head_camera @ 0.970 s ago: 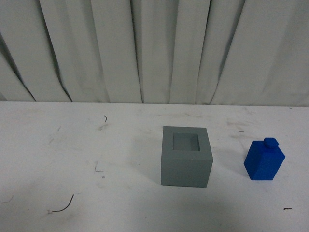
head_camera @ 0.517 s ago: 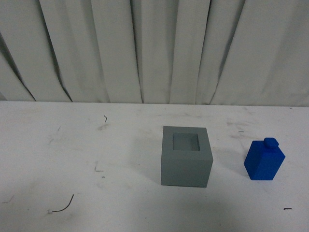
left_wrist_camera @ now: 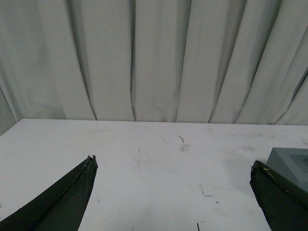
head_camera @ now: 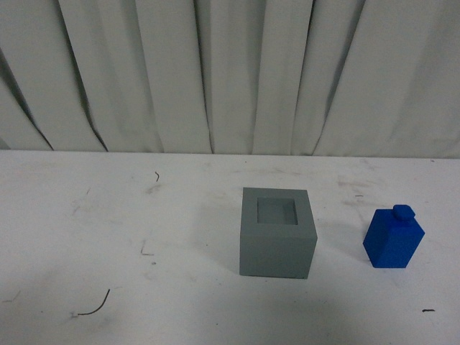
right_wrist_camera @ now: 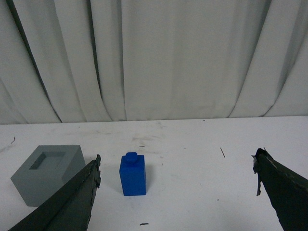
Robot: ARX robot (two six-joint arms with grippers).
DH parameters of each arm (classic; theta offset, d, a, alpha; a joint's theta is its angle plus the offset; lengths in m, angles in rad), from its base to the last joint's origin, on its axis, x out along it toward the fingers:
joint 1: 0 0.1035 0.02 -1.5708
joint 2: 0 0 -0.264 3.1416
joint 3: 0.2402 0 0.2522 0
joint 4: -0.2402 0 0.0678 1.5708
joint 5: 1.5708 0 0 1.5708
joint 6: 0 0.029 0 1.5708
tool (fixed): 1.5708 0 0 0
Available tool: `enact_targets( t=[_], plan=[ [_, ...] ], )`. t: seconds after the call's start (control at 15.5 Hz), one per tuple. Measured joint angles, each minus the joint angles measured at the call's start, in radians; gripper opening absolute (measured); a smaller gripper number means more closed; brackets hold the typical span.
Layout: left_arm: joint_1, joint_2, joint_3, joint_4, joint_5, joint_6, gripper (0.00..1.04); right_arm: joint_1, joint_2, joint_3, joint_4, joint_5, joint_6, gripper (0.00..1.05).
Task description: Insert blue part into gray base
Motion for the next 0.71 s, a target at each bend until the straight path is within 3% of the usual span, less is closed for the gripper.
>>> enact_targets(
  t=[0.71],
  plan=[
    [0.000,0.000,0.000,0.000,0.000,0.000,0.98,0.000,0.000,0.000,0.000,0.000,0.000,0.98]
  ],
)
